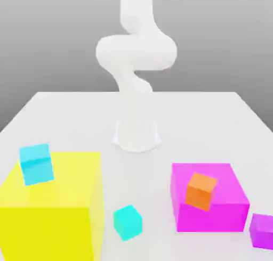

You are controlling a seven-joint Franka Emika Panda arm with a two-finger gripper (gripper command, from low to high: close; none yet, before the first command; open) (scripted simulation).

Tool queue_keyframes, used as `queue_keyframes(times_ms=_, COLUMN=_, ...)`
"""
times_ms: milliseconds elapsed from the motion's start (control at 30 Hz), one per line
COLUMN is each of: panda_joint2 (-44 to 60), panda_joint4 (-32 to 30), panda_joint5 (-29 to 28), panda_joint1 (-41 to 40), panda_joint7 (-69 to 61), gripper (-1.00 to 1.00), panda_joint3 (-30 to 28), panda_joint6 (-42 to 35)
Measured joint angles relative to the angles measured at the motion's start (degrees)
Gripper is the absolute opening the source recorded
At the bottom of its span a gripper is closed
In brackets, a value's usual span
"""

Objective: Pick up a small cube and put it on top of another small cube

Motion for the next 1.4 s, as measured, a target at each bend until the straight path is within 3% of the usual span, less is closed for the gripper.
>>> queue_keyframes(times_ms=433, panda_joint2=13.4, panda_joint4=-5.9, panda_joint5=-6.0, panda_joint1=7.3, panda_joint7=-28.5, gripper=0.00, panda_joint3=-7.5, panda_joint6=7.3)
queue_keyframes(times_ms=800, panda_joint2=24.5, panda_joint4=-10.9, panda_joint5=-7.6, panda_joint1=12.8, panda_joint7=-54.8, gripper=0.00, panda_joint3=-14.7, panda_joint6=13.6)
queue_keyframes(times_ms=1133, panda_joint2=35.0, panda_joint4=-15.5, panda_joint5=-4.9, panda_joint1=17.6, panda_joint7=-81.7, gripper=0.00, panda_joint3=-20.8, panda_joint6=19.6)
queue_keyframes(times_ms=1400, panda_joint2=43.9, panda_joint4=-19.2, panda_joint5=2.1, panda_joint1=19.1, panda_joint7=-106.7, gripper=0.00, panda_joint3=-21.8, panda_joint6=24.4)
